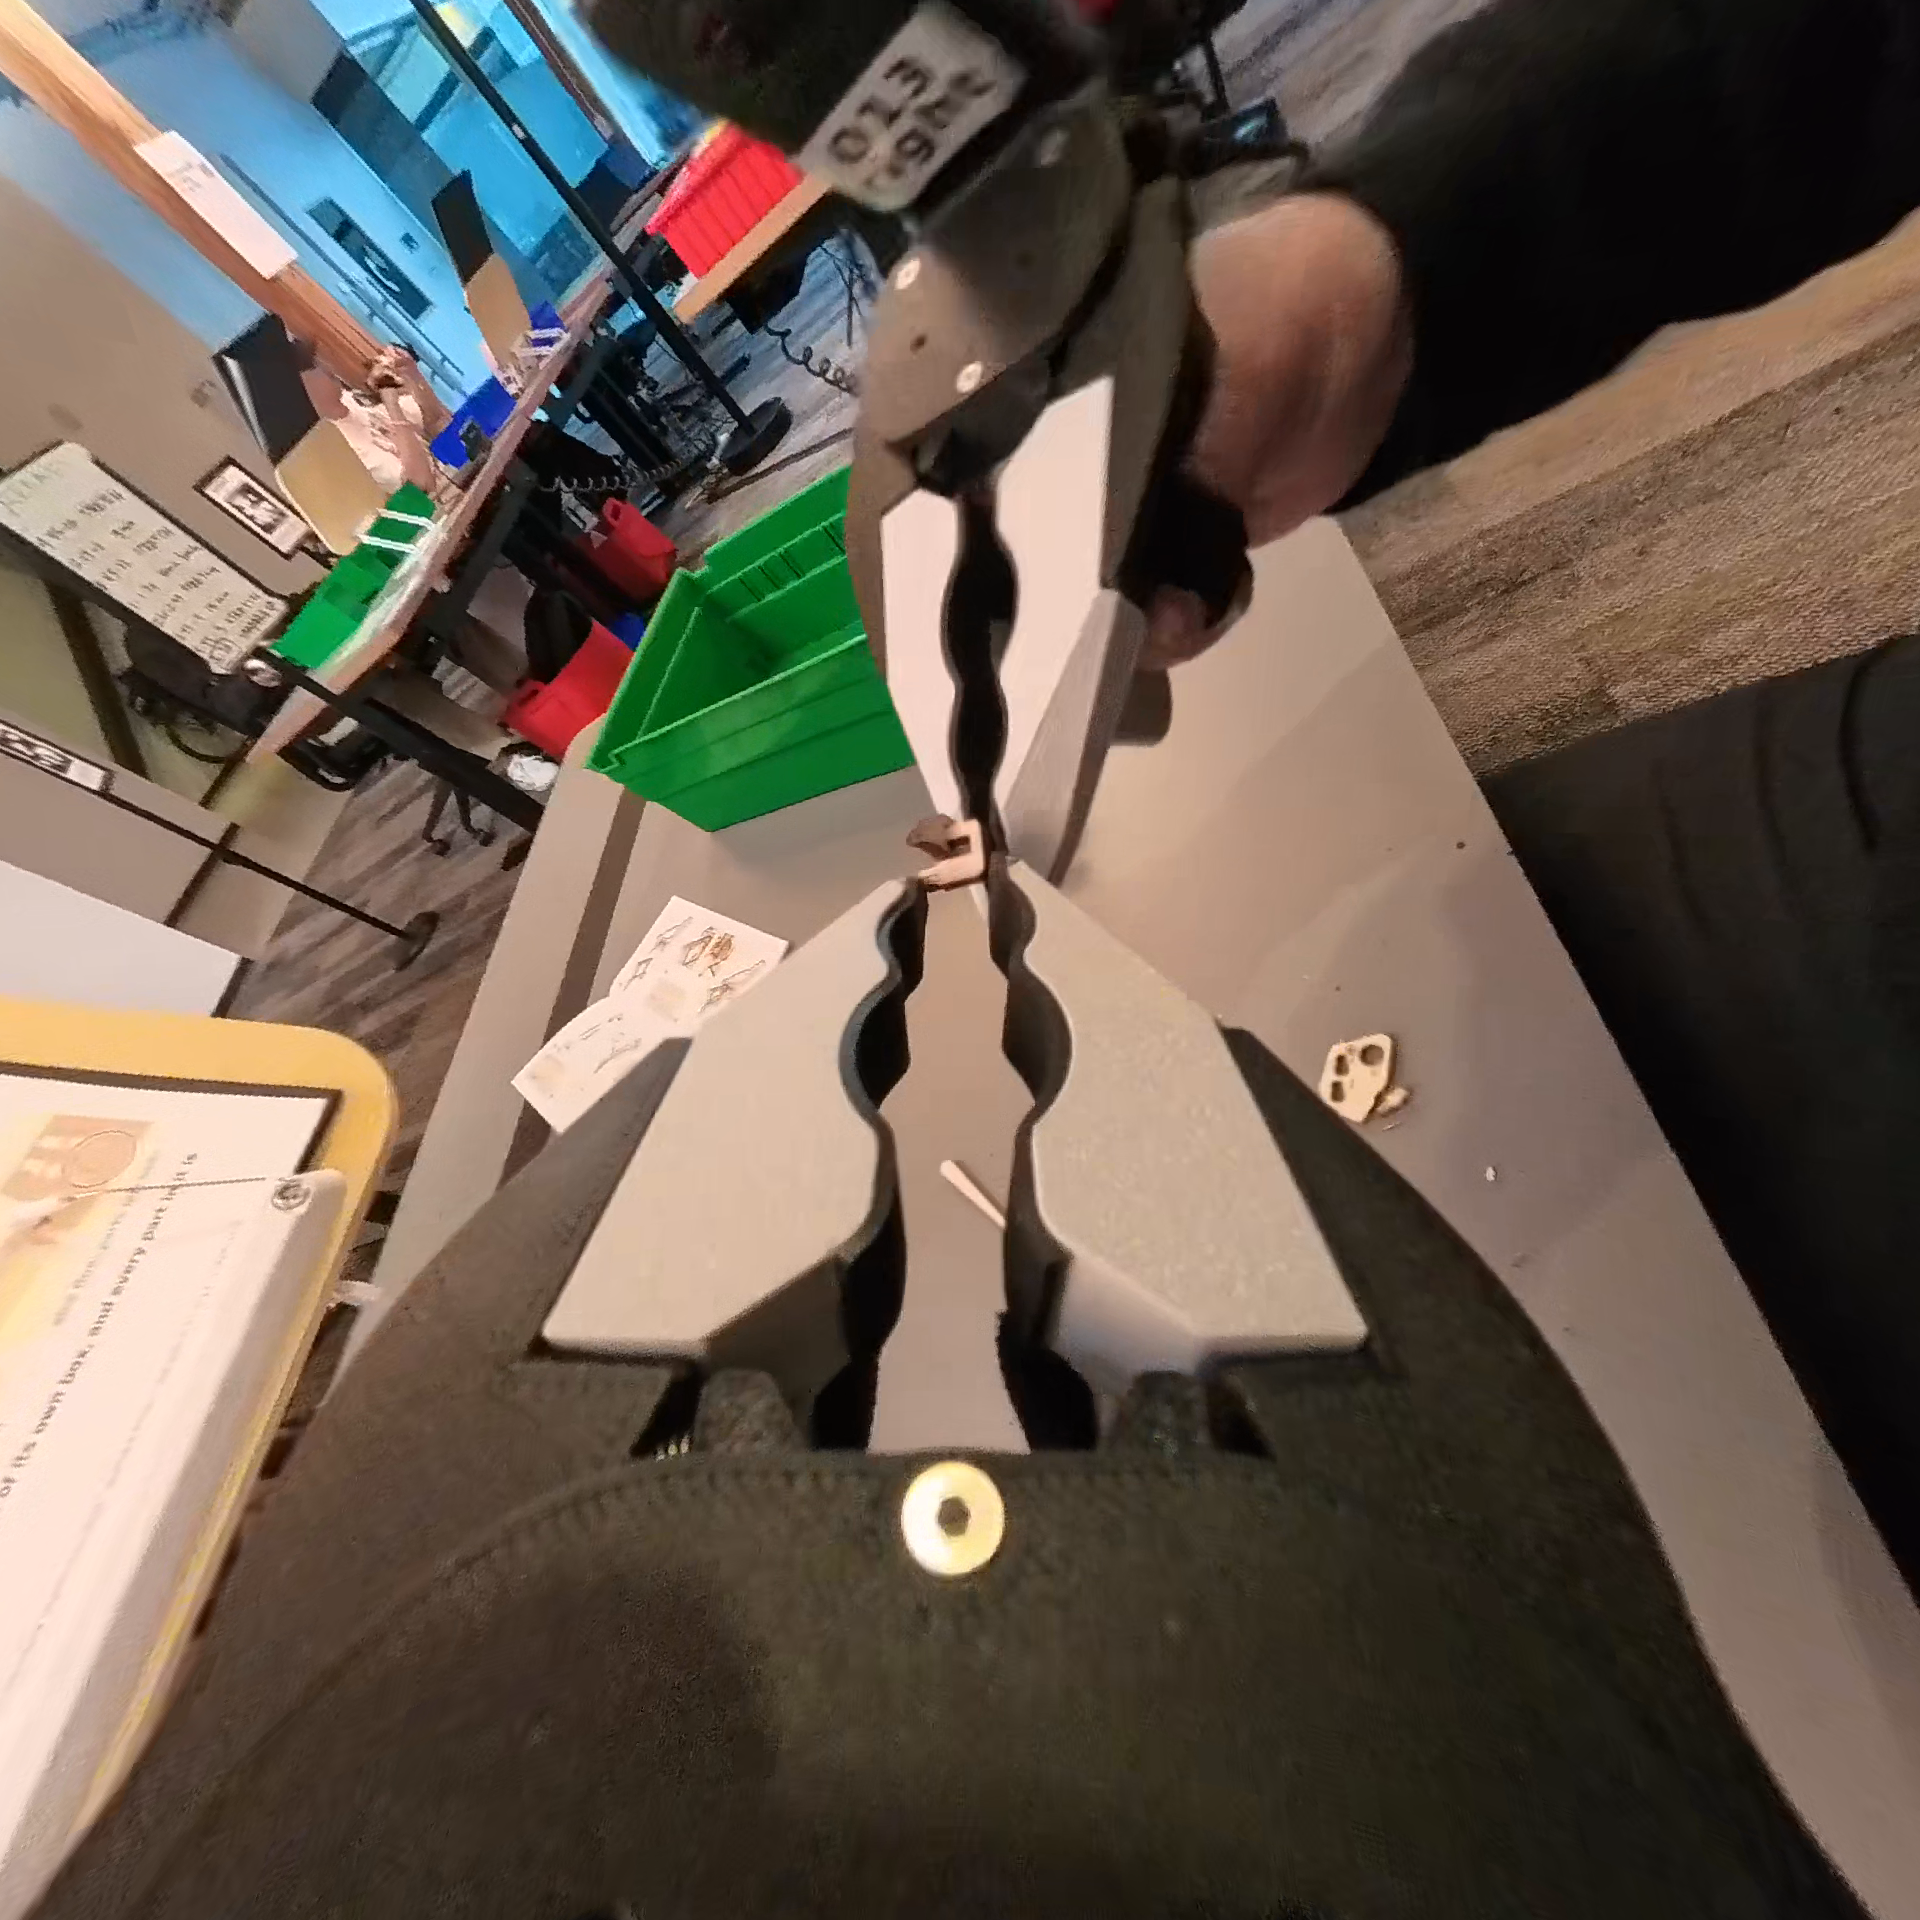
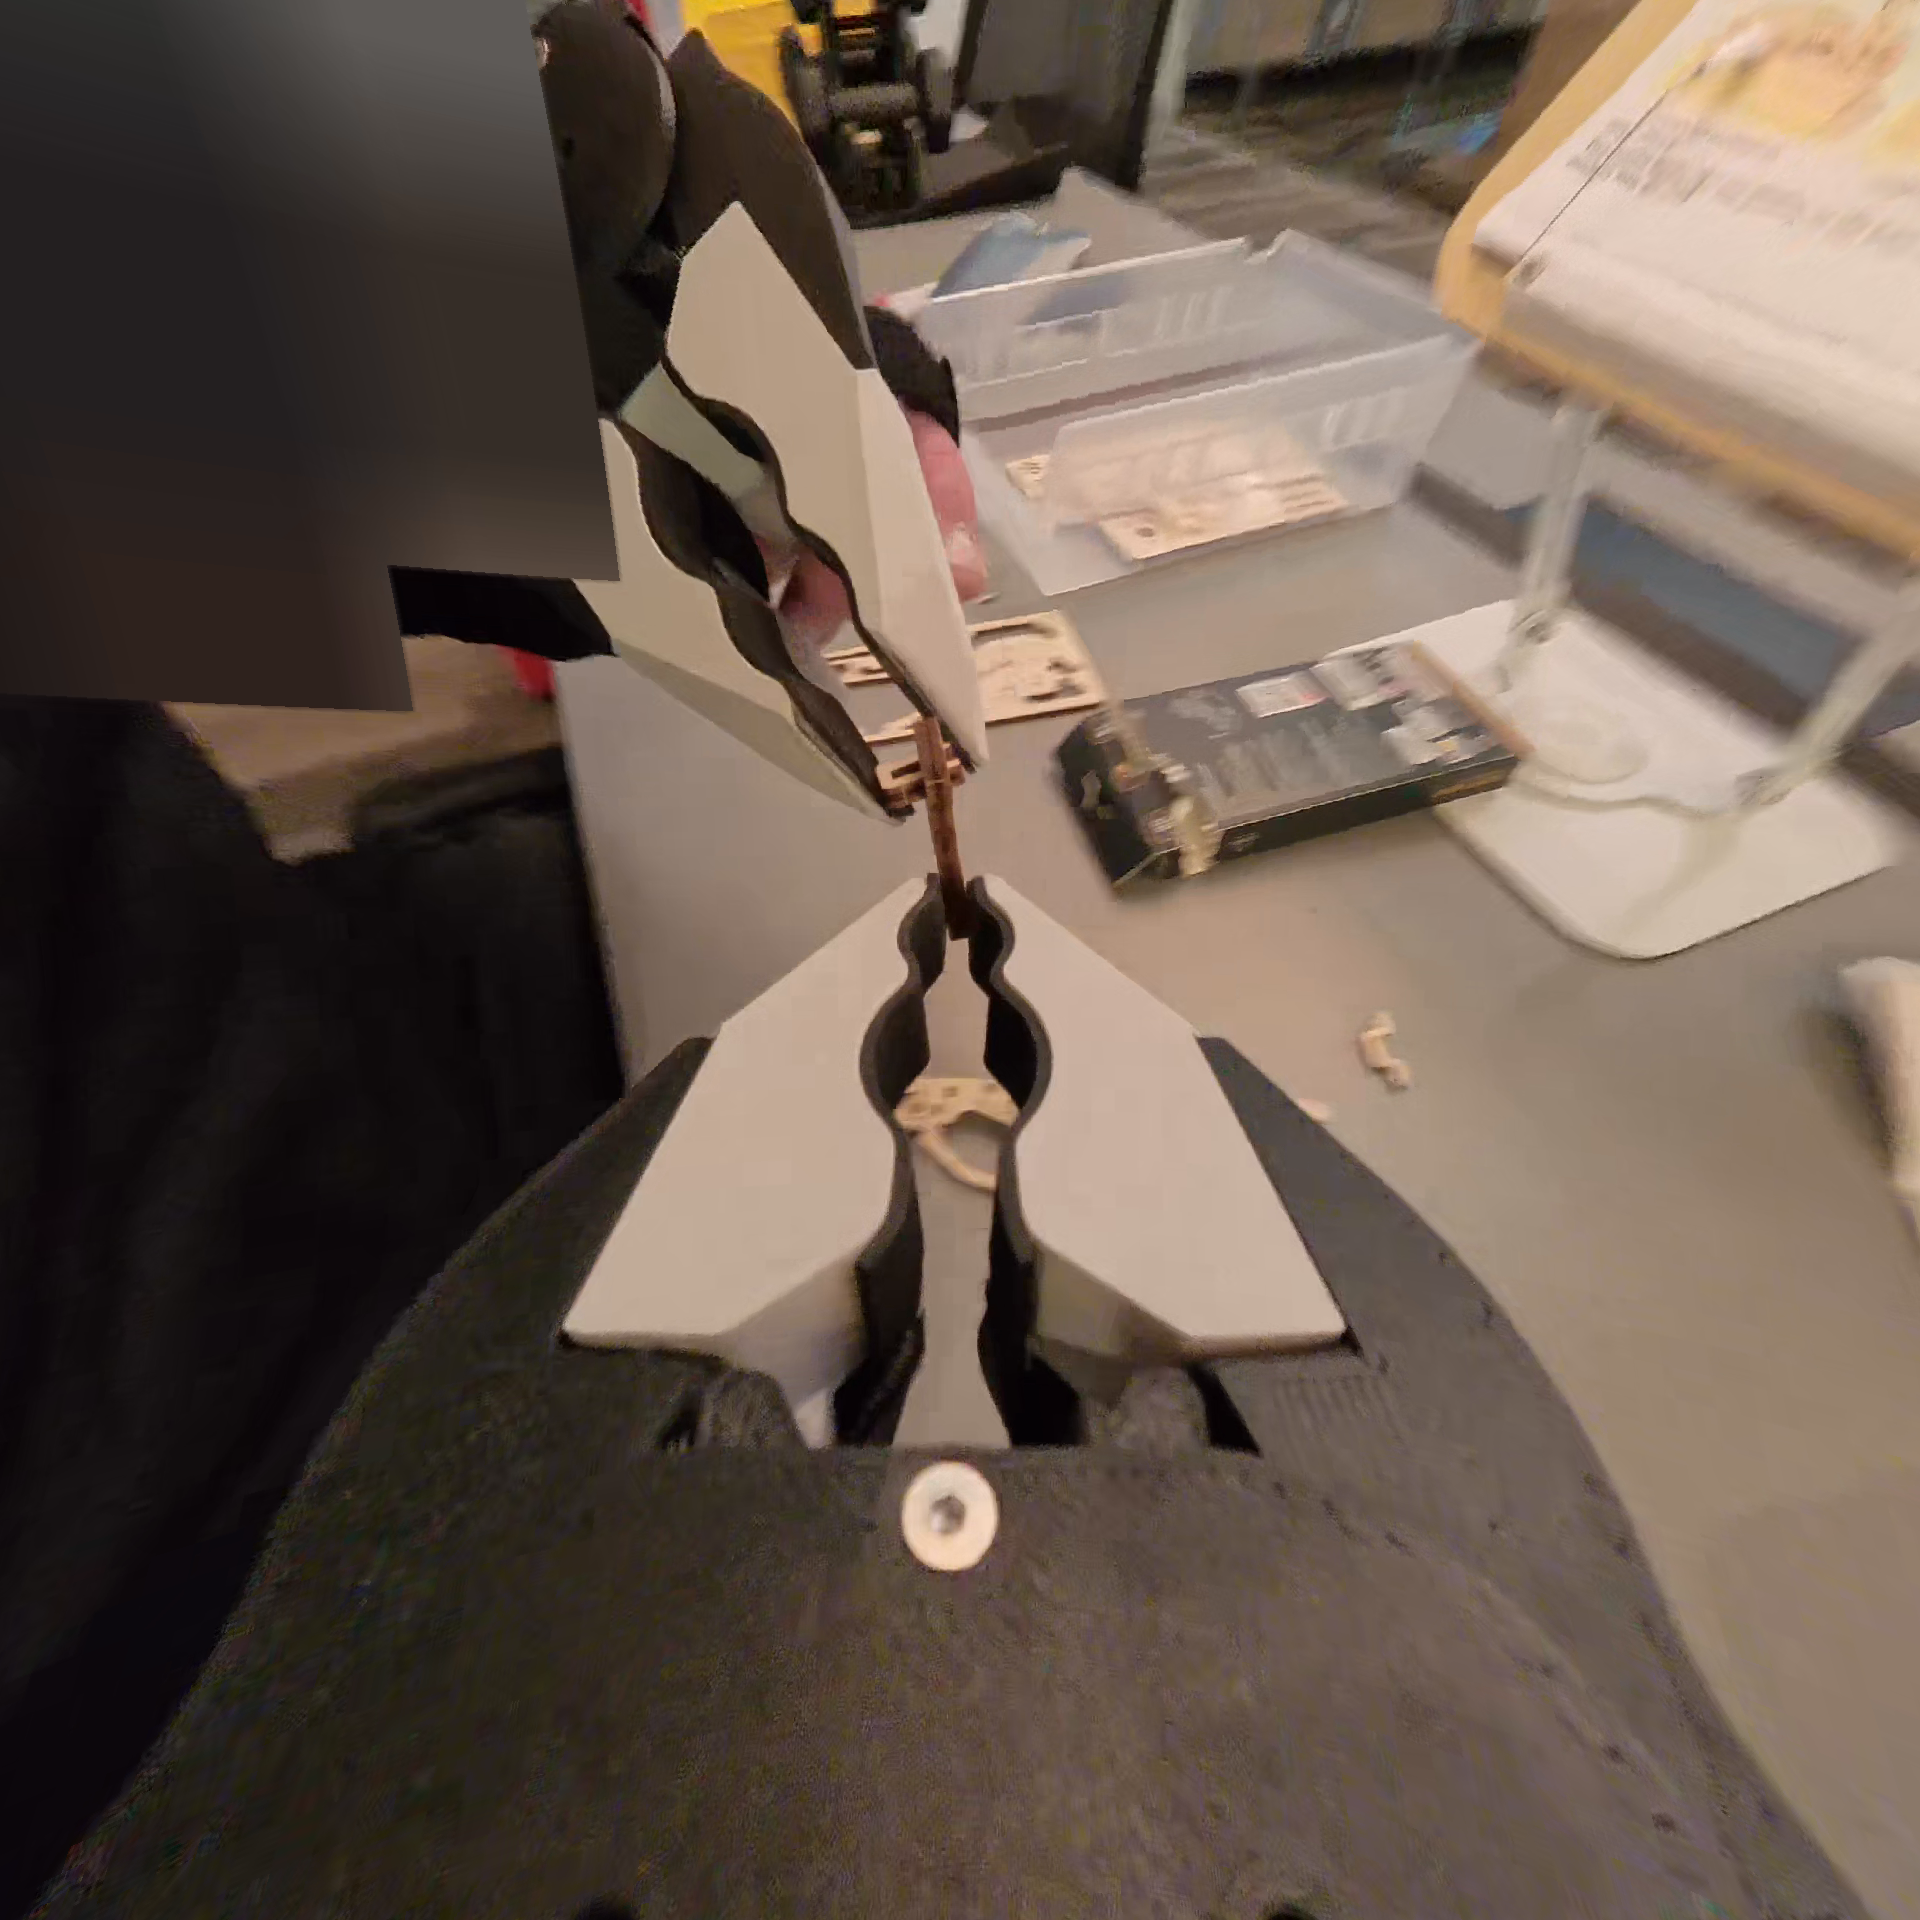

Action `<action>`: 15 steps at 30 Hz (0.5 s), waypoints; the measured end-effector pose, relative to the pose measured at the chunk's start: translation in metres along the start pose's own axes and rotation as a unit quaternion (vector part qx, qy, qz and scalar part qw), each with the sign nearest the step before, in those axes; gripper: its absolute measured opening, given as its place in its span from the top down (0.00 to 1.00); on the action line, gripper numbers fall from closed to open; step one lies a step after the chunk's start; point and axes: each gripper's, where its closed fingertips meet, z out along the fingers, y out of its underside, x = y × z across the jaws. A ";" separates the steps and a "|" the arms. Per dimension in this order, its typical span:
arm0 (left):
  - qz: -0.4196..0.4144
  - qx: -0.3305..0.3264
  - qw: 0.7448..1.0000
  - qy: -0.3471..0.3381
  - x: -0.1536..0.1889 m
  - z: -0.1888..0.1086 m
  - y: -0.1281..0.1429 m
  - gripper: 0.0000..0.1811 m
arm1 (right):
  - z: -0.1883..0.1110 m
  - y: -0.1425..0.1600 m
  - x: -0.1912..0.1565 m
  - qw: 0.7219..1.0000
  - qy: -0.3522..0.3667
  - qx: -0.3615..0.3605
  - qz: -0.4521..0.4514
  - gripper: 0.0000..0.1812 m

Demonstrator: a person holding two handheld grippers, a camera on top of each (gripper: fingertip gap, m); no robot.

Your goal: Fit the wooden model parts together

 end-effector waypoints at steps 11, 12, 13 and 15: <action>-0.062 -0.007 0.997 0.041 0.002 0.003 0.012 0.95 | 0.002 0.001 0.013 0.998 0.035 -0.052 -0.032 1.00; -0.063 -0.002 0.997 0.043 0.003 0.004 0.010 0.95 | 0.002 -0.004 0.010 0.999 0.024 -0.042 -0.016 1.00; -0.071 0.002 0.997 0.044 0.003 0.004 0.009 0.95 | 0.002 -0.001 0.013 0.999 0.025 -0.045 -0.013 1.00; -0.044 -0.021 0.998 0.035 0.002 0.004 0.016 0.95 | -0.002 0.002 0.018 0.999 0.019 -0.039 0.008 1.00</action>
